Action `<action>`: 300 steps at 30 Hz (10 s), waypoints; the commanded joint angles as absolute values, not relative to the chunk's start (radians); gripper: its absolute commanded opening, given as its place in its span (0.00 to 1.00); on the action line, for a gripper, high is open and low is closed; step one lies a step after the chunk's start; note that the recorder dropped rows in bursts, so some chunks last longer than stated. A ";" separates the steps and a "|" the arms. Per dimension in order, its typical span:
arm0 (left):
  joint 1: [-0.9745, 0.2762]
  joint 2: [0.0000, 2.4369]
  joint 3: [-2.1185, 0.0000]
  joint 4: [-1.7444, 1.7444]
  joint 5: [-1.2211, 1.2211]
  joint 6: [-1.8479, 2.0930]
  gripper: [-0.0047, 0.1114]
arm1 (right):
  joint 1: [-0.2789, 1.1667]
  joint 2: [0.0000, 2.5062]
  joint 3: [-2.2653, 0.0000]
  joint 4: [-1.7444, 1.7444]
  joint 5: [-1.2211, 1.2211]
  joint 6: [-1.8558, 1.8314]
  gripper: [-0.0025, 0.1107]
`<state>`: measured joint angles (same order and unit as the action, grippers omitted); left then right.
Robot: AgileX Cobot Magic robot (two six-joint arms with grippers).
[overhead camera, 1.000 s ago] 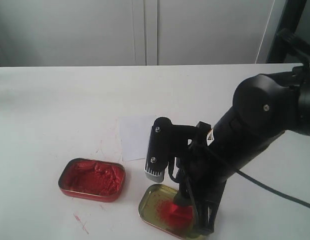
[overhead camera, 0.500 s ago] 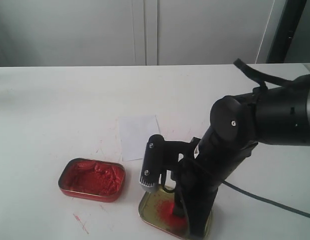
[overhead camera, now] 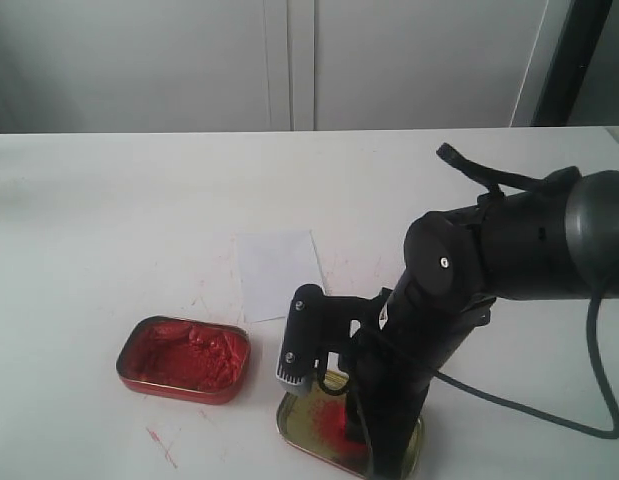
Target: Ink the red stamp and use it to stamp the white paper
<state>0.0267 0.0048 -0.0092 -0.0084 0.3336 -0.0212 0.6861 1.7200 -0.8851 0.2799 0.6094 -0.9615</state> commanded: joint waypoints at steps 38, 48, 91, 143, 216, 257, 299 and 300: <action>0.030 0.000 0.000 -0.013 0.340 -0.022 0.04 | 0.690 1.640 -0.888 0.277 0.578 -0.856 0.02; 0.030 0.000 0.000 -0.013 0.340 -0.022 0.04 | 0.690 1.640 -0.895 0.277 0.576 -0.756 0.02; 0.030 0.000 0.000 -0.013 0.340 -0.022 0.04 | 0.934 2.136 -1.864 0.058 1.052 -0.389 0.02; 0.030 0.000 0.000 -0.013 0.340 -0.022 0.04 | 0.937 2.260 -1.906 0.053 1.028 -0.261 0.02; 0.030 0.000 0.000 -0.013 0.340 -0.022 0.04 | 0.855 2.252 -1.886 0.266 1.003 -0.291 0.02; 0.030 0.000 0.000 -0.013 0.340 -0.022 0.04 | 0.784 2.287 -1.862 0.461 0.969 -0.315 0.02; 0.030 0.000 0.000 -0.013 0.340 -0.022 0.04 | 0.644 2.224 -1.862 0.000 0.871 -0.048 0.02; 0.030 0.000 0.000 -0.013 0.340 -0.022 0.04 | 0.642 2.226 -1.862 0.000 0.868 -0.048 0.02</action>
<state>0.0267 0.0048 -0.0092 -0.0084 0.3336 -0.0212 0.6521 2.2211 -1.8625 0.0089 0.8797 -0.0543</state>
